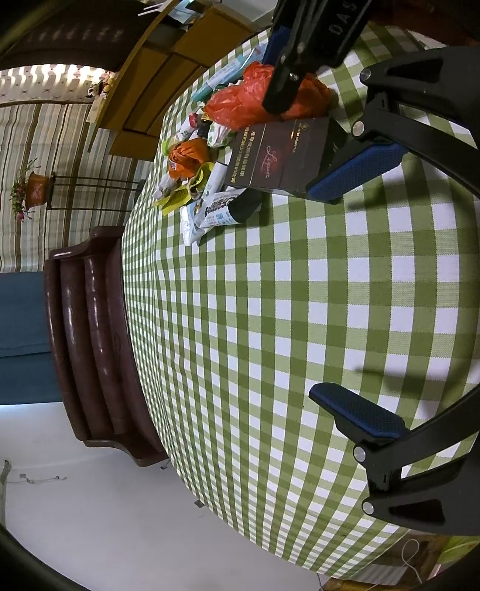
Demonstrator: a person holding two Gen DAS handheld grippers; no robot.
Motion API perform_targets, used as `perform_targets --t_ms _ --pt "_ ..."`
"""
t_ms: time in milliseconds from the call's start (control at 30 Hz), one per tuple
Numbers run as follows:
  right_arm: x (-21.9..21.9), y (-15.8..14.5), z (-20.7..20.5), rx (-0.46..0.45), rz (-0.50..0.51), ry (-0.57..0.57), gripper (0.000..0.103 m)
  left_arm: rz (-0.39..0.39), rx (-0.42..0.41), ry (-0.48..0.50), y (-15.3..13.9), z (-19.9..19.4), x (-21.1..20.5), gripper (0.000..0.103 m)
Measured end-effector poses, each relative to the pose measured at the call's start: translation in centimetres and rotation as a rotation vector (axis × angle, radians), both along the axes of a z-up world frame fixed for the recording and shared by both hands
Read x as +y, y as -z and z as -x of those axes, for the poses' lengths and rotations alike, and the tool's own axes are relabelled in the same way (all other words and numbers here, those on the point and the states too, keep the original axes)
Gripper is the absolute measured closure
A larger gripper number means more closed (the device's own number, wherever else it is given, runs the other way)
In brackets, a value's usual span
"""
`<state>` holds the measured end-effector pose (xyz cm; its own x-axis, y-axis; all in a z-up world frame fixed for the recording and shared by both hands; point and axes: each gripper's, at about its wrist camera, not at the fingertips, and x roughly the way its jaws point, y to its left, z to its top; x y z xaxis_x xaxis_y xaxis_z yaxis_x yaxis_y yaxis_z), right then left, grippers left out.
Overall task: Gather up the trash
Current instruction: 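Grasp the red plastic bag with the right gripper and lift it, then carry the red bag over the bin with the right gripper while the left gripper grasps the dark box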
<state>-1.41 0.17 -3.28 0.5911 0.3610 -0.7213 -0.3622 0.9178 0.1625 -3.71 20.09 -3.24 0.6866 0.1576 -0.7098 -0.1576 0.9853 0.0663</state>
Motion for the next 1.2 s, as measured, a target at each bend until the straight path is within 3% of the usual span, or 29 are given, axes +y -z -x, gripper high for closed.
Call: perform_targets --t_ms 67,200,333,433,500,567,900,1200 --pt "0.0 -0.2 0.1 -0.012 0.012 0.006 0.063 0.003 0.001 0.001 0.0 -0.1 0.0 0.007" --pt "-0.5 -0.1 0.2 -0.011 0.020 0.017 0.063 0.009 -0.001 0.006 -0.1 -0.1 -0.2 0.007" --pt "-0.8 -0.2 0.2 -0.008 0.006 0.035 0.039 0.012 0.000 0.009 -0.1 -0.2 -0.4 0.007" --pt "-0.7 -0.1 0.2 -0.007 0.004 0.036 0.038 0.020 0.003 0.009 -0.1 -0.3 -0.5 0.007" --pt "-0.6 0.2 0.0 -0.001 0.018 0.029 0.040 0.022 0.002 0.012 -0.1 -0.3 -0.6 0.007" --pt "-0.6 0.4 -0.1 0.019 0.008 0.016 0.059 0.024 0.001 0.015 -0.2 -0.3 -0.8 0.007" --pt "-3.1 -2.3 2.2 -0.093 0.025 0.009 0.061 0.043 -0.008 0.084 -0.9 -0.6 -3.9 0.007" --pt "-8.5 -2.6 2.4 -0.109 0.048 0.069 0.061 0.045 0.008 0.143 -0.4 -2.7 -7.6 0.007"
